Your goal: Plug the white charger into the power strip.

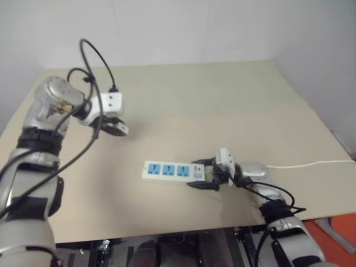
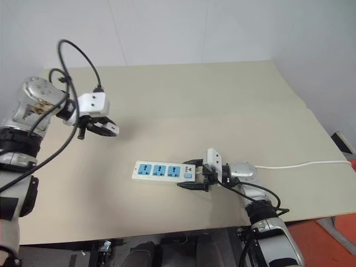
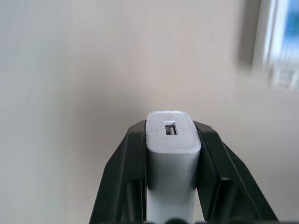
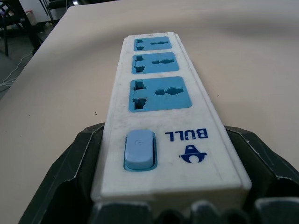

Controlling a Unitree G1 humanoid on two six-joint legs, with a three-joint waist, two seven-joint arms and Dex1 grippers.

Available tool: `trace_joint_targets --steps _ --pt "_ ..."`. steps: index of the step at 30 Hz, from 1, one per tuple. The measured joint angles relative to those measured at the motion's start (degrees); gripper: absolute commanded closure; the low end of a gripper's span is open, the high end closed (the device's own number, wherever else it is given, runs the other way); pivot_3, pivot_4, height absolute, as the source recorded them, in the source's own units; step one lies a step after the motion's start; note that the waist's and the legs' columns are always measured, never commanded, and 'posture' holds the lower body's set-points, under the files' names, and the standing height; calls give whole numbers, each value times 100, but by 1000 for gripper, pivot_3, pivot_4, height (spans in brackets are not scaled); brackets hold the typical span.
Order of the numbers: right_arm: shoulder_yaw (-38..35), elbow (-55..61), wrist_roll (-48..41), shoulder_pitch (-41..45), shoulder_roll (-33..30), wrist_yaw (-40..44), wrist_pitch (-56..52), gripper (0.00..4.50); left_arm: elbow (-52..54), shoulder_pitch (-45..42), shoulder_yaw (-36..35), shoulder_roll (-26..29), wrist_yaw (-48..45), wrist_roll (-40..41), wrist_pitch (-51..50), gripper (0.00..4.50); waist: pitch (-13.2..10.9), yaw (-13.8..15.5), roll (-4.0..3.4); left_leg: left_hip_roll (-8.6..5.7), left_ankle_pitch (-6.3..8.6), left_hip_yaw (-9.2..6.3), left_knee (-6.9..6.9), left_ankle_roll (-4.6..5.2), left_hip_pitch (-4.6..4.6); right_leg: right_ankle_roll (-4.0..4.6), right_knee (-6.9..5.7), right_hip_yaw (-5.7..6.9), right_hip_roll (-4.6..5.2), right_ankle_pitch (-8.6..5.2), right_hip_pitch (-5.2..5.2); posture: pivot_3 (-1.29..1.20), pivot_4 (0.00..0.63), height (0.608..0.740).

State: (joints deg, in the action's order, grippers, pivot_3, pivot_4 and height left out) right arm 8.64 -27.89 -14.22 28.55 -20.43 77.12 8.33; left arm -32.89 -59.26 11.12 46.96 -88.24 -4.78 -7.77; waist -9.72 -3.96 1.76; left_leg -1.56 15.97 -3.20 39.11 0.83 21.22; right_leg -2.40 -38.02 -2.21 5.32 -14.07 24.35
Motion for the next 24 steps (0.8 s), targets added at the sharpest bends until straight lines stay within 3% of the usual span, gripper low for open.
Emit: trace_joint_targets --steps 8,12,24 --pt "4 -58 7 27 1 13 44 1071 2074 1442 -1255 -67 461 1657 -1504 3479 0 9 0 13 2 1 6 -6 0 1 -2 -4 0 1 -1 0 150 740" --pt "3 -96 24 55 26 10 66 1071 2826 1972 -1718 -471 876 2478 -1897 3479 0 12 0 16 3 2 8 -9 -3 2 -1 -6 -1 2 -3 0 150 740" --pt "65 -96 144 74 182 -8 124 1071 3890 2758 -1795 -1810 1419 4252 -2361 3479 2 -4 1 22 8 11 9 -22 -11 5 6 -18 -6 4 -3 0 150 740"
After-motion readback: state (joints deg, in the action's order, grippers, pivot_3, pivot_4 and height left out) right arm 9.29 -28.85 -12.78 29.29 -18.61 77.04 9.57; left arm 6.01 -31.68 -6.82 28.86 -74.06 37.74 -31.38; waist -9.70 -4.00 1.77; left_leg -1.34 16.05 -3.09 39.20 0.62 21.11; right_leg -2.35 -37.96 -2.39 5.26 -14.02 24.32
